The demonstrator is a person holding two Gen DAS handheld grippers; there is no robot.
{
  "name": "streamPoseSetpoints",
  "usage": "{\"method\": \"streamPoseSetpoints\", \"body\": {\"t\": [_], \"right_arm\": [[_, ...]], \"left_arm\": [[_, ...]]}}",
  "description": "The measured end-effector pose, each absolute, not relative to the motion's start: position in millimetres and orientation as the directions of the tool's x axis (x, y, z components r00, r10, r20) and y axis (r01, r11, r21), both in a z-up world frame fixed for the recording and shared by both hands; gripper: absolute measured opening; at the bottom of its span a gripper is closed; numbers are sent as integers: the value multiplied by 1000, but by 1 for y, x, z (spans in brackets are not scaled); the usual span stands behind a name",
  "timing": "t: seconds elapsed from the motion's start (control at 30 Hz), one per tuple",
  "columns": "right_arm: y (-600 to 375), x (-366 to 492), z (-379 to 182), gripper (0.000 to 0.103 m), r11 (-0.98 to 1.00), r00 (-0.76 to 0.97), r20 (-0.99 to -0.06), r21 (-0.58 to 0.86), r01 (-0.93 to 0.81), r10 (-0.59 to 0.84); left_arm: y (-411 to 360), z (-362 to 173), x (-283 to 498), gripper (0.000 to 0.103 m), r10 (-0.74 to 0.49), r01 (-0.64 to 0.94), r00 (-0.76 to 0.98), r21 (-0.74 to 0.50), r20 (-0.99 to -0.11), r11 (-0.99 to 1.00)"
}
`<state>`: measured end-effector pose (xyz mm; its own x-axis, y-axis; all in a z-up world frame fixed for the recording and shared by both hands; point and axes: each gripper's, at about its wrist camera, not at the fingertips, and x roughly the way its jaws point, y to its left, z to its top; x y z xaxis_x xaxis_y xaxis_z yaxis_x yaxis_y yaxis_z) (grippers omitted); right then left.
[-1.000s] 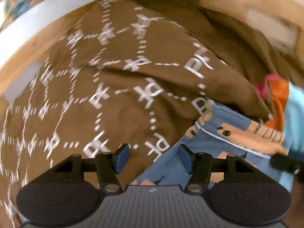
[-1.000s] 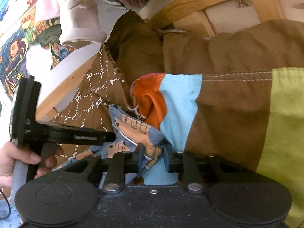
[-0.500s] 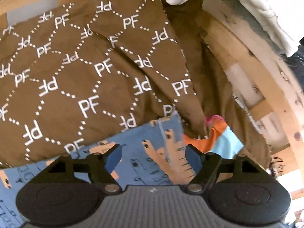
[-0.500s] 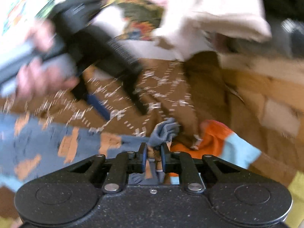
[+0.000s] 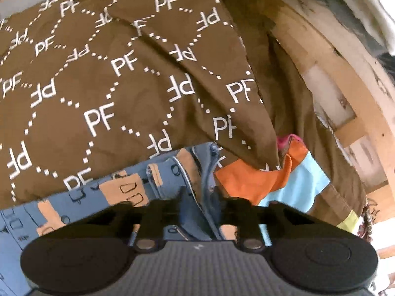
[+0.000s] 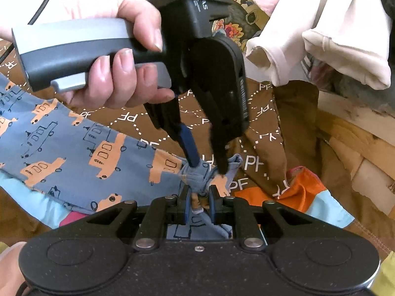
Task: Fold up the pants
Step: 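Grasp the pants fold with the left gripper beside the right gripper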
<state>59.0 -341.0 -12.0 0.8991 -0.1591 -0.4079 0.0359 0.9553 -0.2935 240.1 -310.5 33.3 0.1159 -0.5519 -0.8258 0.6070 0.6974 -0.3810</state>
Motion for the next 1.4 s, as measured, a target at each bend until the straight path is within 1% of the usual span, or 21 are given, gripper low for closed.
{"method": "streamPoseSetpoints", "body": {"t": [0.07,0.2,0.23,0.27,0.3,0.33,0.4,0.47,0.5,0.57,0.67,0.73,0.83,0.9,0.97,1.03,1.2,1.27,1.33,1.37,1.4], "right_arm": [[-340,57,-12,16,955,900,-406,-296,32,-156],[-338,56,-12,16,952,899,-410,-304,25,-155],[-338,56,-12,16,952,898,-411,-306,24,-155],[-337,56,-12,16,952,897,-414,-306,22,-154],[-336,56,-11,16,952,897,-416,-306,18,-151],[-335,56,-12,16,951,896,-419,-308,12,-147],[-333,56,-13,16,949,893,-427,-315,-3,-139],[-332,55,-14,16,952,890,-439,-307,-21,-122],[-331,54,-15,16,953,889,-444,-301,-28,-114],[-332,53,-13,16,960,890,-445,-277,-36,-95],[-337,49,-7,12,981,902,-429,-191,-37,-50],[-341,48,-3,12,988,908,-417,-151,-30,-36],[-342,51,-7,12,982,892,-444,-191,1,-87],[-345,50,-8,18,980,885,-453,-200,17,-107],[-345,48,-8,20,973,889,-440,-230,22,-124],[-343,50,-10,32,967,890,-437,-255,14,-129],[-338,65,-17,49,966,880,-466,-259,-30,-98],[-336,70,-22,49,963,866,-490,-266,-40,-99],[-336,73,-26,45,959,848,-516,-282,-36,-120],[-337,73,-28,43,959,841,-525,-282,-27,-131],[-338,73,-28,39,960,835,-532,-278,-18,-138]], "left_arm": [[-306,35,239,14,-556,597,144,-376,-819,708],[-291,43,237,15,-584,583,165,-399,-795,708],[-286,43,238,27,-584,576,167,-402,-794,711],[-279,43,239,35,-587,568,167,-409,-793,714],[-272,41,241,51,-586,555,169,-415,-793,721],[-267,38,243,57,-584,540,174,-419,-793,730],[-257,27,249,57,-593,503,154,-454,-790,735],[-245,13,254,63,-626,455,105,-523,-773,721],[-241,5,255,69,-643,427,80,-557,-762,713],[-234,-6,257,70,-676,376,47,-614,-735,694],[-233,-15,254,73,-720,355,18,-669,-694,654],[-233,-19,250,81,-745,338,5,-700,-667,629],[-237,-25,245,81,-730,323,13,-688,-683,649],[-239,-23,242,79,-710,351,51,-653,-702,671],[-242,-21,242,79,-695,366,88,-626,-714,689],[-246,-19,247,79,-696,353,102,-628,-711,694],[-253,-20,256,79,-697,336,119,-632,-707,698],[-257,-20,257,75,-690,345,124,-621,-713,704],[-263,-20,257,62,-678,357,126,-604,-724,712],[-263,-20,257,58,-676,363,125,-601,-726,713],[-267,-20,258,48,-673,367,125,-596,-729,714]]}}
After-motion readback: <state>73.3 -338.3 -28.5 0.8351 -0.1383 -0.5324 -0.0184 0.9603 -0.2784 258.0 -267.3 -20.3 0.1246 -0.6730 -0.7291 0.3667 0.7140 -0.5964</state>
